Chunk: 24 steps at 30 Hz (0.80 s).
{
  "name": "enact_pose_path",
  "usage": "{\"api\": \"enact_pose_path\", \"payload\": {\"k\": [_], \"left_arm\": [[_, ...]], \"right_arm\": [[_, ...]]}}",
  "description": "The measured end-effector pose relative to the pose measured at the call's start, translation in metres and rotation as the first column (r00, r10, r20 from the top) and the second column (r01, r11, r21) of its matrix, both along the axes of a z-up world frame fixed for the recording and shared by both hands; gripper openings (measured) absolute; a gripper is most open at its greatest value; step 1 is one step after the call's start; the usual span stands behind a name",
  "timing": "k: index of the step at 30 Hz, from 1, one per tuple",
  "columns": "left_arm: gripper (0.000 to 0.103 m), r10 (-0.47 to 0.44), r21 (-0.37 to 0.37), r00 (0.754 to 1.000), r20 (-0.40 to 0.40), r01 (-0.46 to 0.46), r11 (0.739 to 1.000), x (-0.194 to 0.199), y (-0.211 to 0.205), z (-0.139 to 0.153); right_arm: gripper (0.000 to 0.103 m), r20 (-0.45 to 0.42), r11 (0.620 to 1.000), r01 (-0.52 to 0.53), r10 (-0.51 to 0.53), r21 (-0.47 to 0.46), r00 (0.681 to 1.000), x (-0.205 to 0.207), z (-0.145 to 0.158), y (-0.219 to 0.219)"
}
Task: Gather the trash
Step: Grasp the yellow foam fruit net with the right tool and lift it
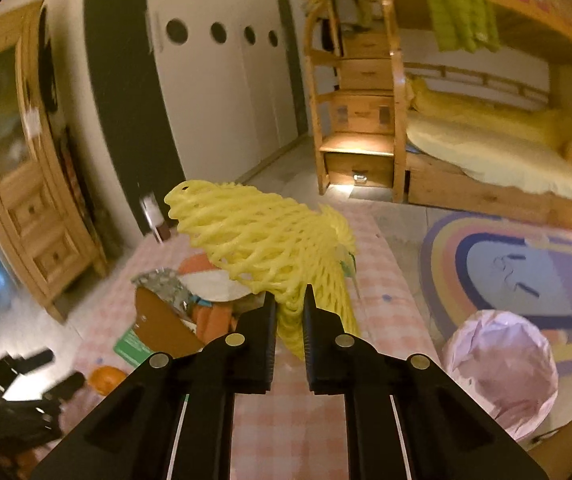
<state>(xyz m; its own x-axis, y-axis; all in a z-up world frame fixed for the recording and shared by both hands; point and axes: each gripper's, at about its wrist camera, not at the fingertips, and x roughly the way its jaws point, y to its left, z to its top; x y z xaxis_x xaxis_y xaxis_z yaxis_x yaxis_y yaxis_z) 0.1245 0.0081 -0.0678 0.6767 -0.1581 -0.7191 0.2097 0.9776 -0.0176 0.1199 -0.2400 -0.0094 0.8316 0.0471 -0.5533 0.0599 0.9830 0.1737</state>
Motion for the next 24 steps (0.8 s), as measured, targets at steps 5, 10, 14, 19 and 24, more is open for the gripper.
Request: {"api": "enact_pose_path", "payload": {"k": [5, 10, 14, 19, 24], "left_arm": [[0.076, 0.004, 0.004, 1.0, -0.018, -0.004, 1.0, -0.007, 0.004, -0.008], [0.075, 0.003, 0.021, 0.999, -0.05, -0.002, 1.0, -0.006, 0.001, -0.022], [0.074, -0.008, 0.074, 0.999, -0.052, 0.011, 0.997, 0.0, -0.009, -0.033], [0.075, -0.021, 0.124, 0.996, -0.081, 0.031, 0.992, 0.012, -0.023, -0.045], [0.074, -0.023, 0.104, 0.996, -0.081, 0.031, 0.994, 0.02, -0.025, -0.047]], "right_arm": [[0.012, -0.035, 0.995, 0.014, -0.01, 0.101, 0.999, -0.017, -0.001, -0.015], [0.013, -0.19, 0.986, 0.007, 0.025, 0.165, 0.981, -0.017, -0.037, -0.014], [0.013, -0.229, 0.981, 0.008, 0.038, 0.196, 0.973, -0.022, -0.049, -0.015], [0.013, -0.202, 0.982, 0.003, 0.036, 0.187, 0.979, -0.028, -0.042, -0.016], [0.013, -0.198, 0.983, 0.001, 0.036, 0.185, 0.98, -0.029, -0.04, -0.019]]}}
